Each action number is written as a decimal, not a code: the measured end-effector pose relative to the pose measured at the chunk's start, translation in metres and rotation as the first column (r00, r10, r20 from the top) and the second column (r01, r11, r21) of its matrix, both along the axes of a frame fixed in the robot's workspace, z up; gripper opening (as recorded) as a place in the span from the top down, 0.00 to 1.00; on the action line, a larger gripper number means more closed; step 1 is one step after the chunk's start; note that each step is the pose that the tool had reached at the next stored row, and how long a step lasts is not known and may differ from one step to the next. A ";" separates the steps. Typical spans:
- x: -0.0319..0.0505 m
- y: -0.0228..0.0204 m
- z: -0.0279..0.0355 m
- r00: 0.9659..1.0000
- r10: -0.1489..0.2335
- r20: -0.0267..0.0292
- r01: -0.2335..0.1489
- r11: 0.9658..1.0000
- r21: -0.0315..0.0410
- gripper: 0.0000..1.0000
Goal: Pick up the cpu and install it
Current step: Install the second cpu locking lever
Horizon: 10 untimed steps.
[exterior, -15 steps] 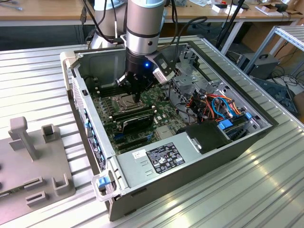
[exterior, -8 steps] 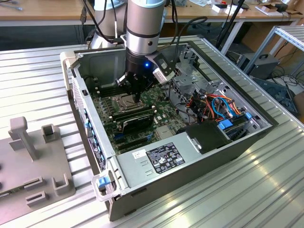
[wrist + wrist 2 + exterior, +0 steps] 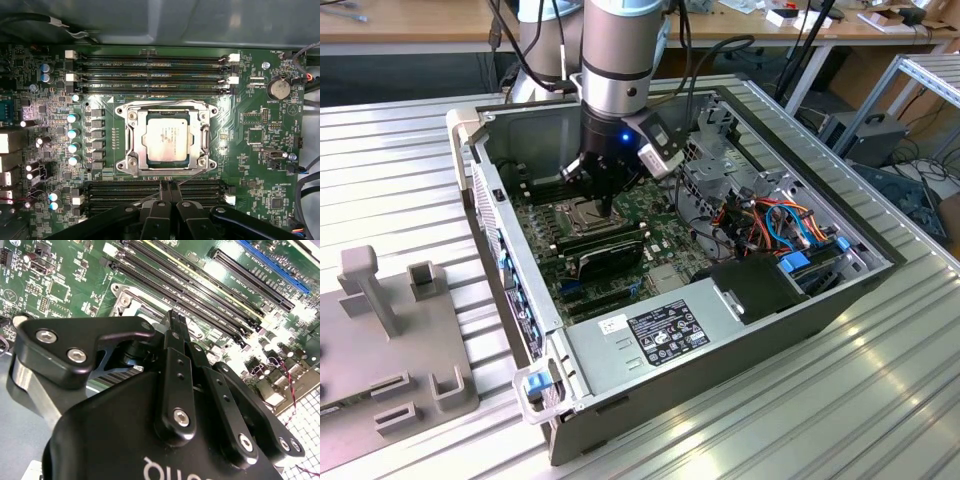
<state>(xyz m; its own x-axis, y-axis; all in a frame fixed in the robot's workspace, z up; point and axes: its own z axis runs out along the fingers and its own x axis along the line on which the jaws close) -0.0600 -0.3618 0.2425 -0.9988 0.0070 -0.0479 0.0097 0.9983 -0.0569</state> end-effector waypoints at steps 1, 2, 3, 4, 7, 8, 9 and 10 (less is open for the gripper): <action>0.0000 0.0000 0.0000 1.000 0.000 0.000 0.000 1.000 0.000 0.89; -0.0002 0.0000 0.0000 1.000 0.000 0.000 0.000 1.000 0.000 0.89; -0.0003 0.0000 0.0000 1.000 0.000 0.000 0.000 1.000 0.000 0.89; -0.0004 0.0000 0.0000 1.000 0.000 0.000 0.000 1.000 0.000 0.89; -0.0020 0.0000 -0.0001 1.000 0.000 0.000 0.000 1.000 0.000 0.89; -0.0027 0.0000 -0.0002 1.000 0.000 0.000 0.000 1.000 0.000 0.89; -0.0034 0.0000 -0.0002 1.000 0.000 0.000 0.000 1.000 0.000 0.89; -0.0042 0.0000 -0.0003 1.000 0.000 0.000 0.000 1.000 0.000 0.89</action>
<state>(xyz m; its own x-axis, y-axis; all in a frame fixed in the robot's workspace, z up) -0.0642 -0.3618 0.2422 -0.9988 0.0070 -0.0479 0.0098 0.9983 -0.0568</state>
